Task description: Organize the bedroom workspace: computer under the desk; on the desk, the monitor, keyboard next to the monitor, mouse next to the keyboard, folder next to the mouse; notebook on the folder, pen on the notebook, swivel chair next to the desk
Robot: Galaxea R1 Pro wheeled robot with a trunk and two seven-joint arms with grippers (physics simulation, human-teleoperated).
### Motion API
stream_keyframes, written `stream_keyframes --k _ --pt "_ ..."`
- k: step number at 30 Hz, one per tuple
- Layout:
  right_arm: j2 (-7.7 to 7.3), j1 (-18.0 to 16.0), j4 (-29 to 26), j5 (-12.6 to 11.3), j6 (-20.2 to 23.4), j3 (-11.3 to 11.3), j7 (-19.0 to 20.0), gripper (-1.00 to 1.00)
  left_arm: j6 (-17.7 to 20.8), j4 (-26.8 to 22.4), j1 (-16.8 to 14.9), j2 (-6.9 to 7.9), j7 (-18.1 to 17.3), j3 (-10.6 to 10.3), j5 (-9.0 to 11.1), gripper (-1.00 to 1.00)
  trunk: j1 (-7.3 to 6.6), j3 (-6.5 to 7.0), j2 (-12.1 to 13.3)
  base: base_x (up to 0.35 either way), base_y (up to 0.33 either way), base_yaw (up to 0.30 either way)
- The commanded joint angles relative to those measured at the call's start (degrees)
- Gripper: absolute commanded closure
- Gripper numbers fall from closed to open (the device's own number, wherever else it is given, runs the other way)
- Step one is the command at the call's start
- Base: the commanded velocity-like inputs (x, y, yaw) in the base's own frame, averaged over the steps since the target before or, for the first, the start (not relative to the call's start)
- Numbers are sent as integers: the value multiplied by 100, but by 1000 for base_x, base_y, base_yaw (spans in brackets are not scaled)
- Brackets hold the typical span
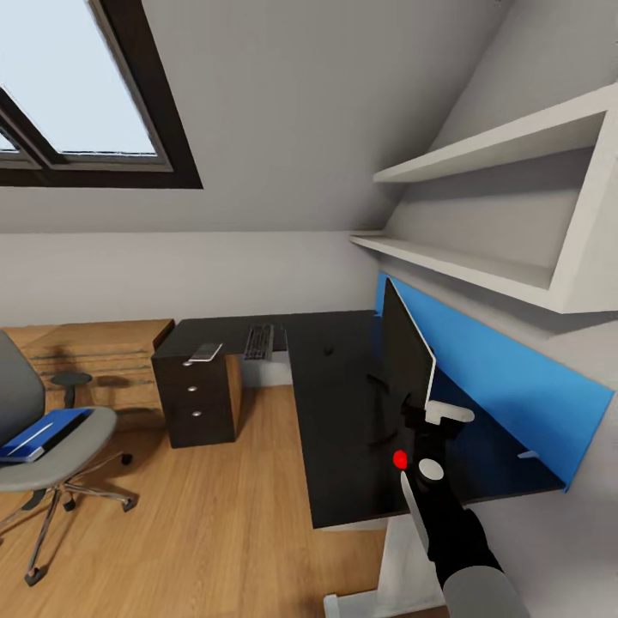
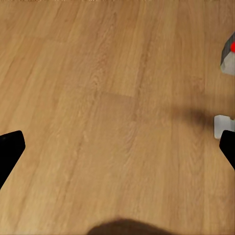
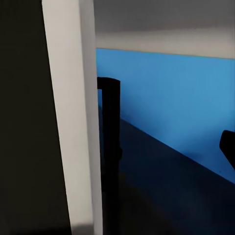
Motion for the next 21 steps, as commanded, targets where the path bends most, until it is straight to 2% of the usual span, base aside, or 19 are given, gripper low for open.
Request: stream_keyframes --k 1,10,21 --pt "8 -5 8 38 -11 -11 -7 -100 -5 -9 2 -3 -5 7 32 -100 1 -3 -5 0 -1 -13" --pt "10 -5 12 30 -11 -5 -7 -100 -6 -9 2 -3 0 7 32 -100 1 28 -5 0 0 -19" --pt "10 -5 12 29 -11 -5 -5 -100 -12 -9 2 -3 -1 7 33 -100 1 76 -5 0 0 -116"
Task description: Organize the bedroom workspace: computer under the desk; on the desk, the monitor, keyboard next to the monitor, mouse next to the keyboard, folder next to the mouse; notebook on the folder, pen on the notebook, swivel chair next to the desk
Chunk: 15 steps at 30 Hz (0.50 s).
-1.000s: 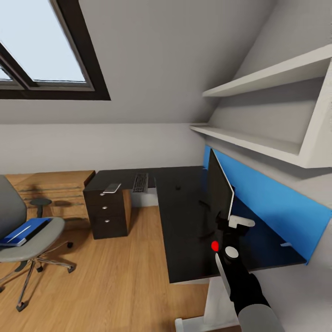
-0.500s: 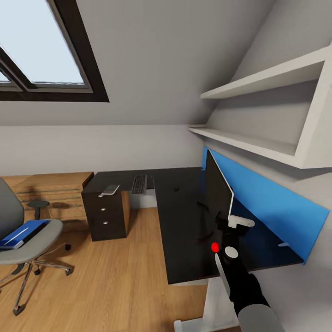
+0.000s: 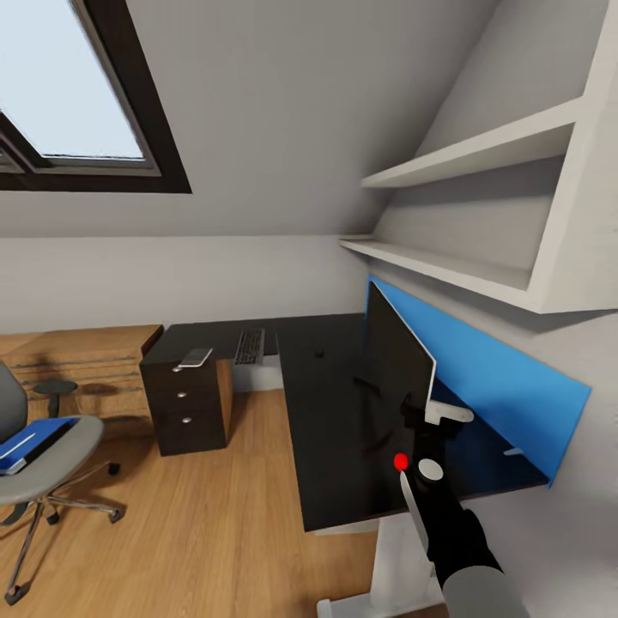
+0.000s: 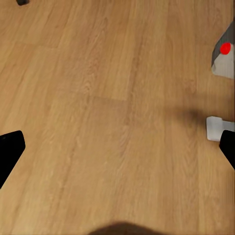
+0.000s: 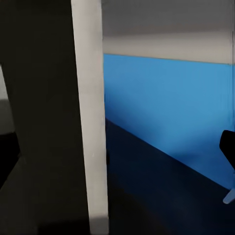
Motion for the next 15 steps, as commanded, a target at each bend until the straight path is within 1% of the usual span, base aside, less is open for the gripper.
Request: stream_keyframes --k 1,10,15 --pt "6 -5 4 39 -13 -16 -10 -100 -6 -9 2 -3 -5 6 31 -100 1 -2 -5 0 0 -137" --pt "7 -5 4 39 -13 -14 -11 -100 -7 -9 2 -1 -2 6 38 -100 1 38 -5 0 0 -132" --pt "7 -5 4 39 -13 -14 -10 -100 -7 -9 2 -2 -4 6 39 -100 1 51 -5 0 0 -72"
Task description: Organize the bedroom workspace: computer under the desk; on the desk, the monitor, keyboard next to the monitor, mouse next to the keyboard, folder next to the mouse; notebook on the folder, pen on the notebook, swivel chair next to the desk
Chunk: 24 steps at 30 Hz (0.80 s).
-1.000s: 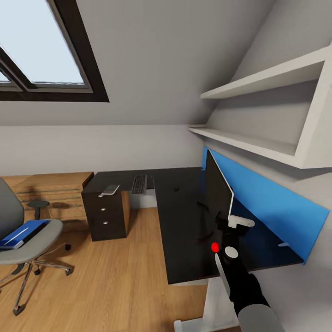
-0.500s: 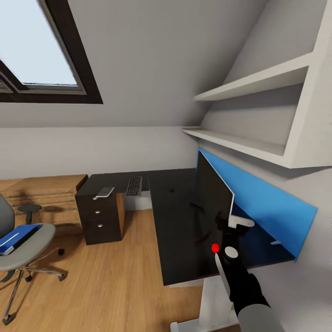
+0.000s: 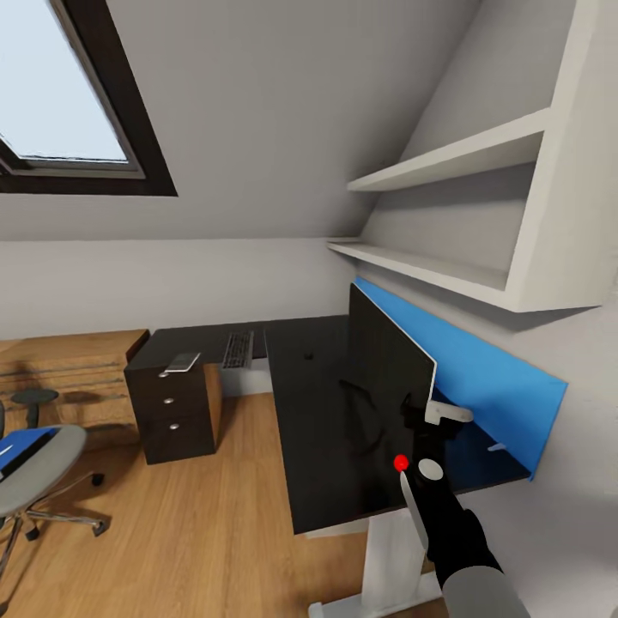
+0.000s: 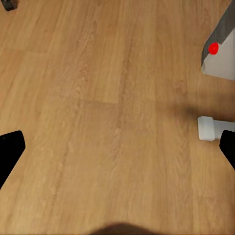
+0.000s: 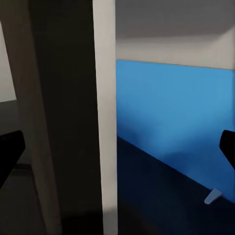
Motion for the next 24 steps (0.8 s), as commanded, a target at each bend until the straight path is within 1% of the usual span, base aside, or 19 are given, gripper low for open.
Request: stream_keyframes --k 1,5,11,19,24 --pt "6 -5 5 39 -12 -14 -6 -100 -6 -9 2 -3 -2 6 31 -100 1 -6 -5 0 0 -24" --pt "6 -5 37 39 -12 -14 10 -100 -6 -9 2 -2 -4 6 31 -100 1 -5 -5 0 -30 -11" --pt "6 -5 82 32 -15 -7 43 -100 -6 -9 2 -2 -6 6 31 -100 1 -4 -5 0 -154 -2" --pt "23 -5 160 30 -17 4 315 -100 -6 -9 2 5 -4 6 31 -100 1 -4 -5 0 -27 0" --pt "42 -5 169 30 -15 28 403 -100 -6 -9 2 3 -5 6 31 -100 1 -6 -5 0 -3 16"
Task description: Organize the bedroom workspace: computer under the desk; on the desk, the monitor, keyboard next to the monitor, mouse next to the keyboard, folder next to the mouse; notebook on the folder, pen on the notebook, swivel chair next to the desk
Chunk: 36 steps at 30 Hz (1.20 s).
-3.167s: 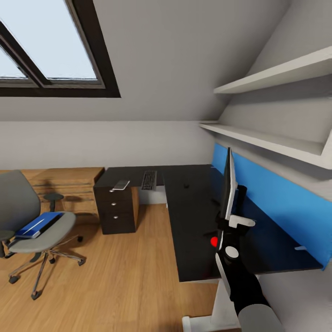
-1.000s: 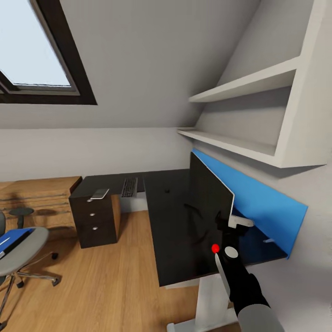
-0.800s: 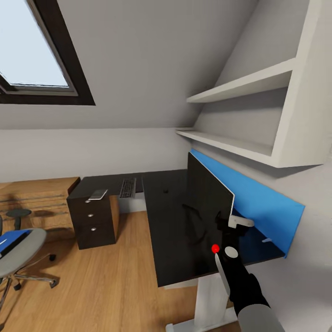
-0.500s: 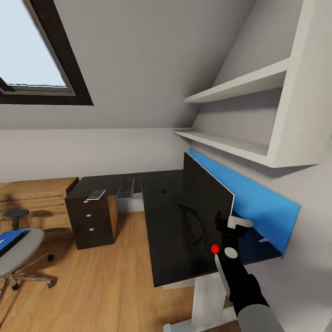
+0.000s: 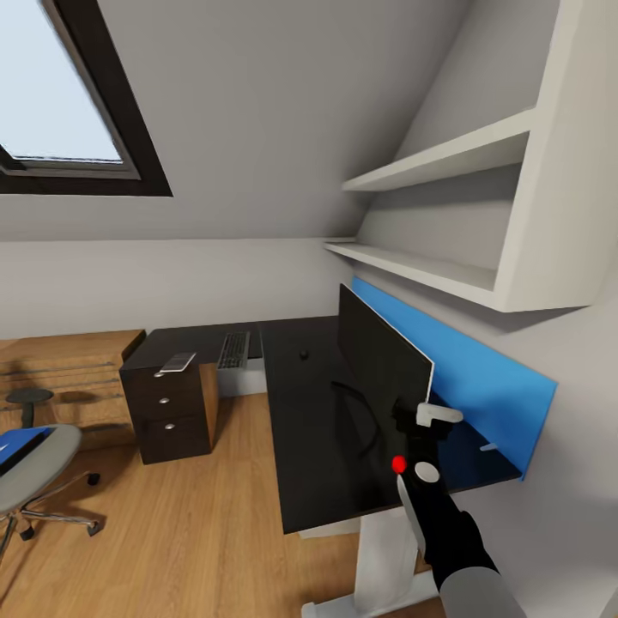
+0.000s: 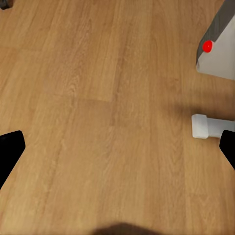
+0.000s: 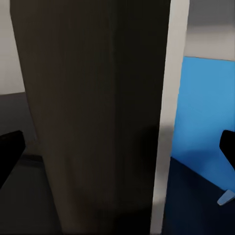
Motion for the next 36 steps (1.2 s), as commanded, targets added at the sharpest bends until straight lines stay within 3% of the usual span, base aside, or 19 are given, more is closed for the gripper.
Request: stream_keyframes --k 1,23,36 --pt "8 -5 5 42 -10 -4 -3 -100 -6 -9 2 -4 -4 7 31 -100 1 -9 -6 0 -1 78" --pt "14 -5 68 38 -17 85 18 -100 -6 -9 2 -10 -6 7 31 -100 1 -22 -6 0 -5 28" --pt "14 -5 73 38 -13 85 18 -100 -6 -9 2 -10 -6 7 31 -100 1 -22 -6 -49 -188 0"
